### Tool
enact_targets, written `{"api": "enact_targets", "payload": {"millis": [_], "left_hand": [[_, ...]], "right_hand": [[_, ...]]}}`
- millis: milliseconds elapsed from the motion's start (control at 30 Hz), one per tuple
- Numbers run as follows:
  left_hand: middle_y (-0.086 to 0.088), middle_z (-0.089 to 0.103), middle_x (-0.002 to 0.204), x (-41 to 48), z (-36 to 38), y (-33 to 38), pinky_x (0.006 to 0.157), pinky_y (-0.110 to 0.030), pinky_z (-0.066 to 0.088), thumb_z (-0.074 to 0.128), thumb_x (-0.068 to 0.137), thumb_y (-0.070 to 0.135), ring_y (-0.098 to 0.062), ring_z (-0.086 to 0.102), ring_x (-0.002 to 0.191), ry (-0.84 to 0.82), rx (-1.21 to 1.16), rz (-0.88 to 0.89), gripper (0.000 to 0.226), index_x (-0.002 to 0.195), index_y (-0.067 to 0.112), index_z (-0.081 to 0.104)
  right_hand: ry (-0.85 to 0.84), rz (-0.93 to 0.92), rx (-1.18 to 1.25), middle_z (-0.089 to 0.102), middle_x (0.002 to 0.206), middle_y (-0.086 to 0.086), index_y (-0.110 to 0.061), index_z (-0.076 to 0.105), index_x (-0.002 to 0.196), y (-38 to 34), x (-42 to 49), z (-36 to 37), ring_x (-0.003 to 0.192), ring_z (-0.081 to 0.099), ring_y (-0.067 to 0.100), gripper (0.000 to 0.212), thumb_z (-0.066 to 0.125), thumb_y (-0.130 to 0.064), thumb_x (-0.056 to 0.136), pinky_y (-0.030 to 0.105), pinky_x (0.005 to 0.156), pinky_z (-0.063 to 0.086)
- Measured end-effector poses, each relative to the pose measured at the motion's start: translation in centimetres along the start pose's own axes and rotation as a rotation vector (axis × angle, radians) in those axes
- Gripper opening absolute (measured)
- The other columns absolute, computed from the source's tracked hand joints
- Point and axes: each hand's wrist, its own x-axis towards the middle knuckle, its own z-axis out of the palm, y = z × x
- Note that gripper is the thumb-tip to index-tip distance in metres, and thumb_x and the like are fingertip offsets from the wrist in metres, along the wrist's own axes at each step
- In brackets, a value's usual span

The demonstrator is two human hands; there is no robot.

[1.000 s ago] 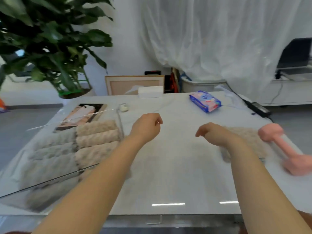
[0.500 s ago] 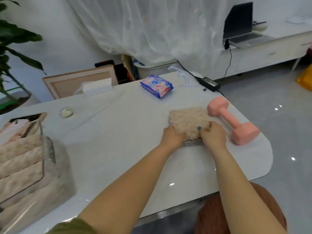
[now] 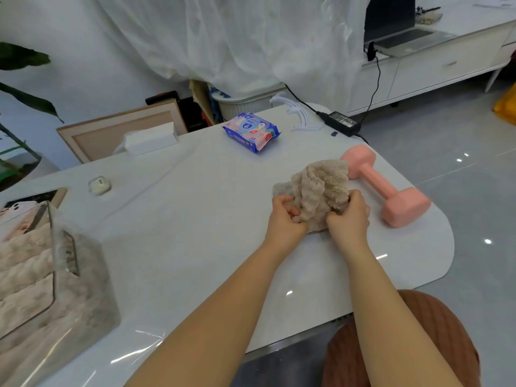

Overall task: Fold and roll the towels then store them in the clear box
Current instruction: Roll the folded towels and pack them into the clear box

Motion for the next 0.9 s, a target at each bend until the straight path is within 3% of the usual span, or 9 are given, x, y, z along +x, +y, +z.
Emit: {"api": "enact_targets", "payload": {"millis": [67, 200, 333, 400, 467, 567, 633, 733, 900], "left_hand": [[0.010, 0.056, 0.091, 0.0, -0.2, 0.5, 0.074, -0.013, 0.048, 0.071, 0.078, 0.001, -0.001, 0.056, 0.082, -0.074, -0.090, -0.042, 0.058, 0.122, 0.018, 0.038], [-0.003, 0.067, 0.112, 0.6, -0.7, 1.0, 0.087, -0.029, 0.055, 0.078, 0.076, 0.014, -0.017, 0.065, 0.102, -0.024, -0.222, -0.146, 0.043, 0.115, 0.016, 0.061], [-0.009, 0.067, 0.116, 0.1, -1.9, 1.6, 0.088, -0.037, 0.055, 0.070, 0.079, 0.004, -0.023, 0.066, 0.103, -0.047, -0.382, -0.152, 0.044, 0.121, 0.011, 0.058], [-0.014, 0.067, 0.117, -0.7, -2.9, 2.3, 0.088, -0.040, 0.055, 0.066, 0.080, -0.003, -0.027, 0.066, 0.105, -0.150, -0.523, -0.168, 0.044, 0.122, 0.006, 0.058], [-0.016, 0.065, 0.119, -1.7, -4.2, 3.0, 0.092, -0.042, 0.053, 0.063, 0.082, -0.002, -0.029, 0.064, 0.107, -0.248, -0.663, -0.256, 0.042, 0.124, 0.003, 0.057], [-0.016, 0.066, 0.118, -3.5, -6.0, 3.0, 0.097, -0.042, 0.049, 0.062, 0.083, 0.011, -0.030, 0.064, 0.109, -0.281, -0.844, -0.400, 0.040, 0.122, 0.004, 0.059], [-0.016, 0.066, 0.117, -4.9, -7.4, 2.2, 0.099, -0.043, 0.046, 0.057, 0.088, 0.019, -0.030, 0.062, 0.111, -0.247, -0.902, -0.431, 0.035, 0.120, 0.004, 0.061], [-0.016, 0.065, 0.119, -7.2, -9.8, 0.2, 0.099, -0.042, 0.047, 0.052, 0.094, 0.025, -0.030, 0.062, 0.113, -0.213, -0.921, -0.444, 0.035, 0.121, 0.005, 0.061], [-0.013, 0.063, 0.123, -9.6, -15.0, -2.7, 0.088, -0.039, 0.055, 0.069, 0.083, 0.007, -0.023, 0.065, 0.108, -0.023, -0.628, -0.247, 0.048, 0.126, 0.013, 0.051]], "right_hand": [[-0.014, -0.013, 0.050, 0.055, 0.097, 0.010, -0.014, 0.042, 0.090, 0.1, -0.1, 0.0, 0.095, 0.050, 0.034, 0.034, 0.040, -0.017, 0.057, 0.052, 0.082, 0.043], [-0.059, 0.016, 0.170, 0.059, 0.091, -0.006, -0.022, 0.044, 0.099, 0.0, -0.3, -0.3, 0.090, 0.058, 0.024, 0.036, 0.050, -0.017, 0.064, 0.053, 0.086, 0.048], [-0.125, 0.061, 0.268, 0.058, 0.109, -0.012, -0.039, 0.050, 0.112, 0.5, -0.3, -0.7, 0.103, 0.058, 0.016, 0.048, 0.059, -0.035, 0.065, 0.048, 0.095, 0.047], [-0.156, 0.065, 0.244, 0.055, 0.112, -0.011, -0.042, 0.057, 0.105, 0.4, -0.4, -1.1, 0.107, 0.056, 0.017, 0.040, 0.061, -0.048, 0.065, 0.047, 0.098, 0.045], [-0.198, 0.047, 0.245, 0.055, 0.101, -0.009, -0.031, 0.062, 0.089, -0.5, -1.0, -1.6, 0.095, 0.056, 0.014, 0.031, 0.063, -0.053, 0.067, 0.038, 0.090, 0.045], [-0.300, -0.011, 0.367, 0.045, 0.074, 0.000, -0.008, 0.051, 0.073, -1.8, -2.3, -1.8, 0.068, 0.043, 0.012, 0.029, 0.068, -0.030, 0.078, 0.028, 0.065, 0.035], [-0.380, -0.007, 0.406, 0.042, 0.068, 0.002, -0.009, 0.048, 0.073, -2.8, -3.7, -1.2, 0.064, 0.041, 0.013, 0.020, 0.066, -0.013, 0.080, 0.026, 0.058, 0.032], [-0.516, 0.028, 0.404, 0.049, 0.070, 0.003, -0.009, 0.053, 0.079, -4.4, -6.1, 0.7, 0.065, 0.047, 0.013, 0.018, 0.063, -0.017, 0.066, 0.023, 0.055, 0.036], [-0.697, 0.011, 0.308, 0.050, 0.067, 0.001, -0.014, 0.051, 0.071, -5.9, -9.5, 4.0, 0.062, 0.047, 0.013, 0.013, 0.061, -0.006, 0.067, 0.020, 0.051, 0.036]]}}
